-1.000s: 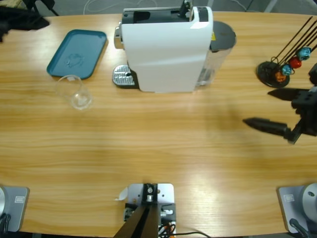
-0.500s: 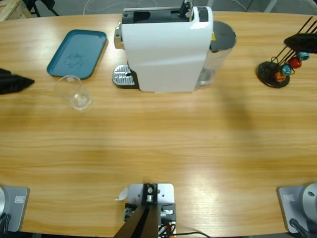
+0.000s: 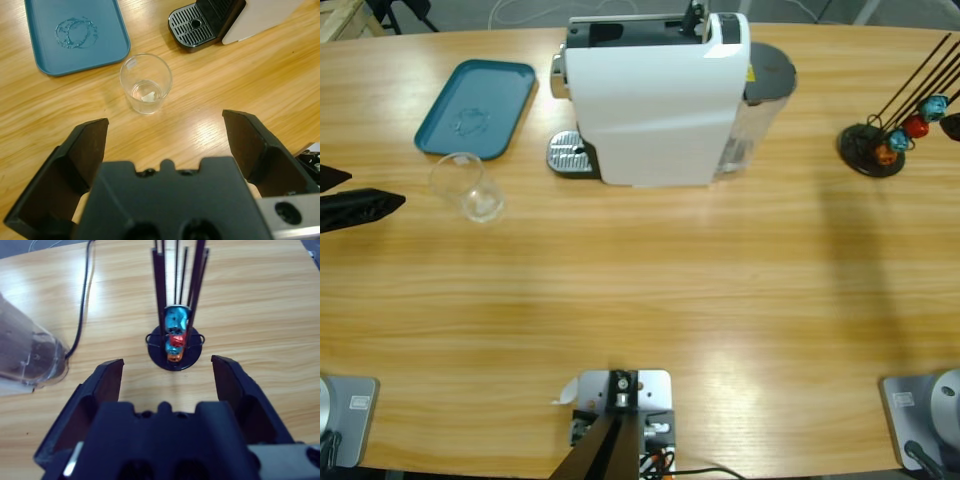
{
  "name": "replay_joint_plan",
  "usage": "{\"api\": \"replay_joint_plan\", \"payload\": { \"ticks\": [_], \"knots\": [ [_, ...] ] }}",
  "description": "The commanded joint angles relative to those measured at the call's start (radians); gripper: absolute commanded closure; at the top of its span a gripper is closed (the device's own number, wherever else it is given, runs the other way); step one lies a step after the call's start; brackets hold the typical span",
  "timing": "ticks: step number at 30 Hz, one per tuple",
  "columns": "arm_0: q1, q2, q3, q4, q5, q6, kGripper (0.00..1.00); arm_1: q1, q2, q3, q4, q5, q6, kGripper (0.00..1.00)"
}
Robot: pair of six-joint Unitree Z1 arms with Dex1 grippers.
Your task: Pour coffee
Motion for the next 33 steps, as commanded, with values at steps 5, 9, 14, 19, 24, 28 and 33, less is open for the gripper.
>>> {"api": "replay_joint_plan", "payload": {
  "ticks": [5,9,14,19,24,28,33],
  "knots": [
    [-0.011,-0.015,0.061,-0.049,-0.009,-0.004,0.009,-0.026,0.143,0.028,-0.121,0.025,-0.051,0.239],
    [-0.011,-0.015,0.070,-0.061,-0.009,-0.004,0.009,-0.026,0.192,0.030,-0.161,0.012,-0.057,0.239],
    [-0.011,-0.015,0.075,-0.067,-0.009,-0.004,0.009,-0.031,0.241,0.030,-0.203,-0.014,-0.061,0.239],
    [-0.011,-0.015,0.077,-0.070,-0.009,-0.004,0.009,-0.054,0.241,0.031,-0.205,-0.035,-0.061,0.239],
    [-0.011,-0.017,0.079,-0.071,-0.009,-0.004,0.009,-0.065,0.241,0.034,-0.205,-0.051,-0.058,0.243],
    [-0.011,-0.017,0.079,-0.071,-0.009,-0.004,0.009,-0.070,0.257,0.031,-0.208,-0.047,-0.056,0.245],
    [-0.011,-0.018,0.082,-0.074,-0.009,-0.004,0.009,-0.076,0.277,0.036,-0.225,-0.046,-0.055,0.276]
  ]
}}
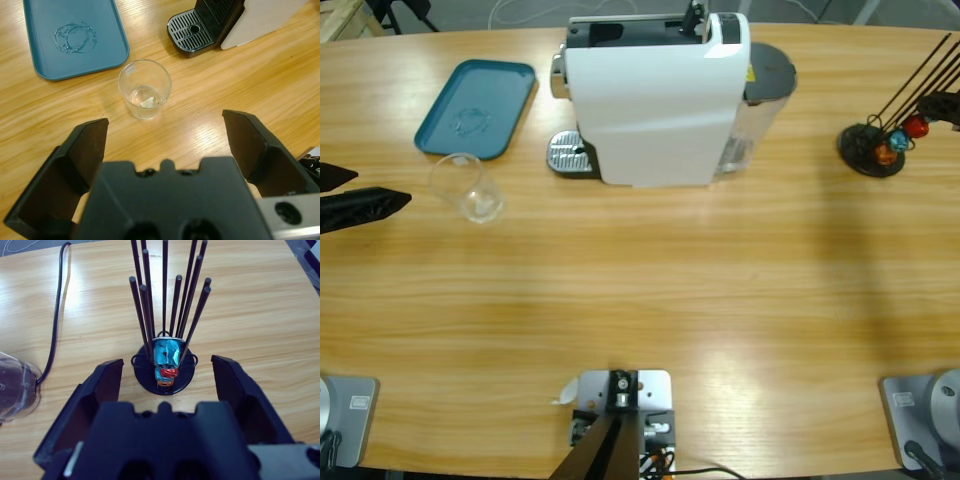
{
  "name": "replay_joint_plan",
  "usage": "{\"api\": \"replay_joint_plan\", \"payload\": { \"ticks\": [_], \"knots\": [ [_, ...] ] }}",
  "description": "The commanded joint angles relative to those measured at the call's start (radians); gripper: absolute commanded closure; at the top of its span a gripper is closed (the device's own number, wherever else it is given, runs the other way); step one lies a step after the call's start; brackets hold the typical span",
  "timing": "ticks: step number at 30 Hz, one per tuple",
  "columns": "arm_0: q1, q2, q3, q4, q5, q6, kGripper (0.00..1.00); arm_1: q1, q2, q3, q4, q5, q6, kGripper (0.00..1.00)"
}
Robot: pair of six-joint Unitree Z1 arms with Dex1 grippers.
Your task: Pour coffee
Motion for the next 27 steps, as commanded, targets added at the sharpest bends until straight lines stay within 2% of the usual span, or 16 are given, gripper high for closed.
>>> {"api": "replay_joint_plan", "payload": {
  "ticks": [1,9,11,13,15,16,19,23,24,25,27],
  "knots": [
    [-0.011,-0.017,0.042,-0.012,-0.009,-0.004,0.009,-0.024,0.062,0.035,-0.033,-0.014,-0.005,0.276],
    [-0.011,-0.018,0.044,-0.013,-0.009,-0.004,0.009,-0.034,0.081,0.035,-0.040,-0.012,-0.004,0.284],
    [-0.011,-0.018,0.044,-0.013,-0.009,-0.004,0.009,-0.035,0.084,0.035,-0.043,-0.009,-0.004,0.389],
    [-0.011,-0.018,0.044,-0.015,-0.009,-0.004,0.009,-0.035,0.090,0.036,-0.045,-0.006,-0.005,0.413],
    [-0.011,-0.018,0.044,-0.015,-0.008,-0.004,0.009,-0.035,0.098,0.035,-0.045,-0.002,-0.010,0.537],
    [-0.011,-0.018,0.044,-0.015,-0.008,-0.004,0.009,-0.035,0.100,0.035,-0.045,0.000,-0.010,0.556],
    [-0.011,-0.018,0.044,-0.015,-0.008,-0.004,0.009,-0.035,0.106,0.035,-0.045,0.012,-0.010,0.786],
    [-0.011,-0.018,0.045,-0.016,-0.007,-0.004,0.009,-0.035,0.113,0.033,-0.045,0.021,-0.010,0.792],
    [-0.011,-0.018,0.045,-0.017,-0.007,-0.004,0.009,-0.035,0.113,0.033,-0.045,0.021,-0.010,0.809],
    [-0.011,-0.018,0.045,-0.017,-0.007,-0.004,0.009,-0.035,0.112,0.033,-0.045,0.021,-0.010,0.885],
    [-0.011,-0.018,0.045,-0.018,-0.007,-0.004,0.009,-0.035,0.112,0.035,-0.045,0.021,-0.010,0.913]
  ]
}}
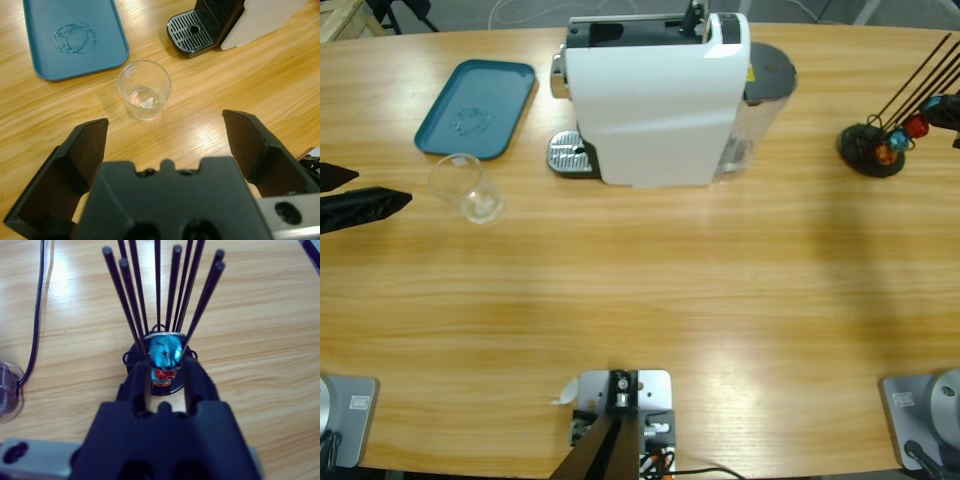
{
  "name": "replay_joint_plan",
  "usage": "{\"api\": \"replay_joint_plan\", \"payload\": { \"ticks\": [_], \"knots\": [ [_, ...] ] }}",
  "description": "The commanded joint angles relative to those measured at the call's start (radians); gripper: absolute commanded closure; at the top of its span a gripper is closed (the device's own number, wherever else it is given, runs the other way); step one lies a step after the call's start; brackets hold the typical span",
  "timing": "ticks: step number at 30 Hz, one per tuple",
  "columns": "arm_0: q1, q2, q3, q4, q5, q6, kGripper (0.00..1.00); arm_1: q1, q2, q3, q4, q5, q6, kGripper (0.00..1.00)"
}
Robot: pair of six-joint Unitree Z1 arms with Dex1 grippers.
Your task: Pour coffee
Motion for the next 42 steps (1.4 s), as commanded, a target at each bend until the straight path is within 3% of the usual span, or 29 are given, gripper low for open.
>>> {"api": "replay_joint_plan", "payload": {
  "ticks": [1,4,14,29,30,31,32,33,42],
  "knots": [
    [-0.011,-0.018,0.041,-0.012,-0.007,-0.004,0.009,-0.011,0.027,0.030,-0.006,0.014,-0.010,0.913],
    [-0.011,-0.016,0.042,-0.012,-0.007,-0.004,0.009,-0.011,0.026,0.029,-0.006,0.015,-0.014,1.000],
    [-0.011,-0.016,0.042,-0.013,-0.009,-0.004,0.009,-0.011,-0.040,0.034,-0.002,0.016,-0.034,1.000],
    [-0.011,-0.021,0.048,-0.019,-0.012,-0.004,0.009,-0.003,-0.222,-0.165,0.238,-0.019,-0.070,1.000],
    [-0.011,-0.021,0.048,-0.019,-0.012,-0.004,0.009,-0.003,-0.219,-0.161,0.238,-0.013,-0.069,0.881],
    [-0.011,-0.022,0.048,-0.019,-0.012,-0.004,0.009,-0.003,-0.218,-0.151,0.238,-0.014,-0.064,0.566],
    [-0.011,-0.022,0.049,-0.020,-0.012,-0.004,0.009,-0.003,-0.220,-0.134,0.238,-0.014,-0.053,0.421],
    [-0.011,-0.021,0.050,-0.021,-0.012,-0.004,0.009,-0.003,-0.224,-0.095,0.226,-0.014,-0.038,0.341],
    [-0.011,-0.016,0.050,-0.021,-0.015,-0.004,0.009,-0.003,-0.160,0.039,0.078,0.000,-0.007,0.345]
  ]
}}
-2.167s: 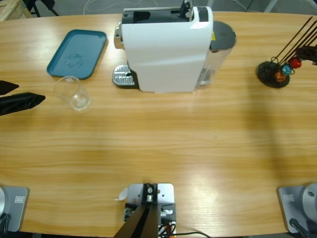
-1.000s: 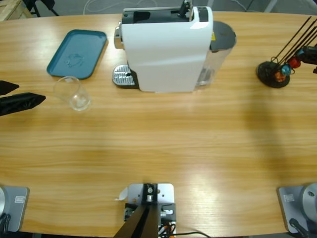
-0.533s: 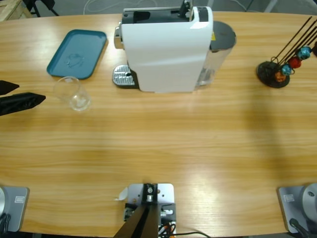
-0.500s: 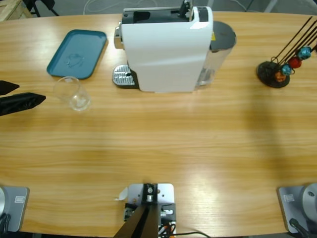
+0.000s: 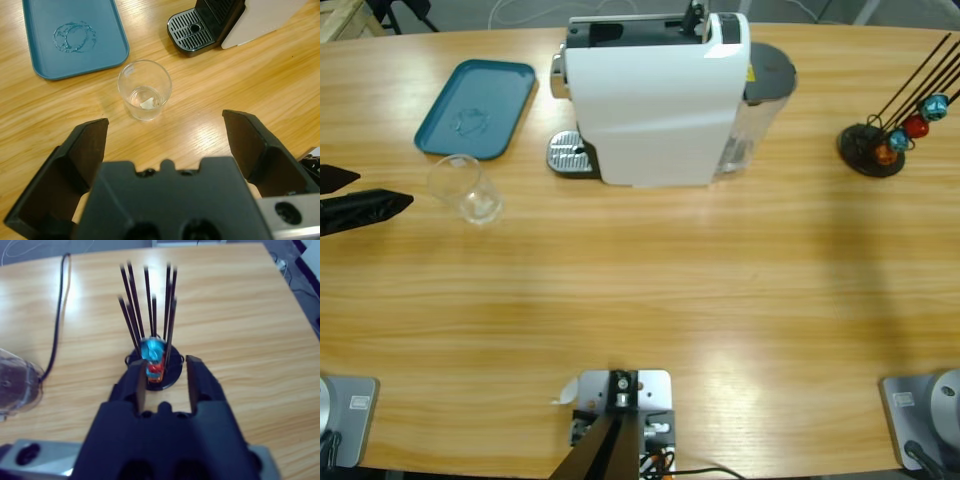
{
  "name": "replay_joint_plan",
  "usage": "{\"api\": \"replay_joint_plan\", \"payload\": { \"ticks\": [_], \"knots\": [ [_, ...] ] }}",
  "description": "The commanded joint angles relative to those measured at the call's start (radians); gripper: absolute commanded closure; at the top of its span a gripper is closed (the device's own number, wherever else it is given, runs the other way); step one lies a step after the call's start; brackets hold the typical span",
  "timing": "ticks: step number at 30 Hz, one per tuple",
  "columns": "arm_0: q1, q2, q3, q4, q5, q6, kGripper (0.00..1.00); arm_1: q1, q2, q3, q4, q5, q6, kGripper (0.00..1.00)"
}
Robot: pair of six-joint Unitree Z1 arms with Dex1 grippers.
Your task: Pour coffee
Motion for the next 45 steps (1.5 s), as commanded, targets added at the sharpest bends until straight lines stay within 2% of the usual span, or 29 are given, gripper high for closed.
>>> {"api": "replay_joint_plan", "payload": {
  "ticks": [1,9,21,26,28,45],
  "knots": [
    [-0.011,-0.013,0.037,-0.010,-0.015,-0.003,0.009,-0.003,0.061,0.081,-0.118,0.009,0.018,0.345],
    [-0.011,-0.011,0.037,-0.010,-0.015,-0.003,0.009,-0.003,0.152,0.081,-0.187,0.020,0.018,0.345],
    [-0.011,-0.011,0.037,-0.012,-0.015,-0.003,0.009,-0.003,0.178,0.087,-0.213,0.020,0.018,0.357],
    [-0.011,-0.011,0.037,-0.011,-0.015,-0.003,0.009,-0.003,0.182,0.087,-0.214,0.022,0.018,0.411],
    [-0.011,-0.011,0.037,-0.012,-0.015,-0.003,0.009,-0.003,0.189,0.089,-0.218,0.030,0.018,0.531],
    [-0.011,-0.011,0.037,-0.012,-0.015,-0.003,0.009,-0.003,0.224,0.087,-0.247,0.028,0.018,0.538]
  ]
}}
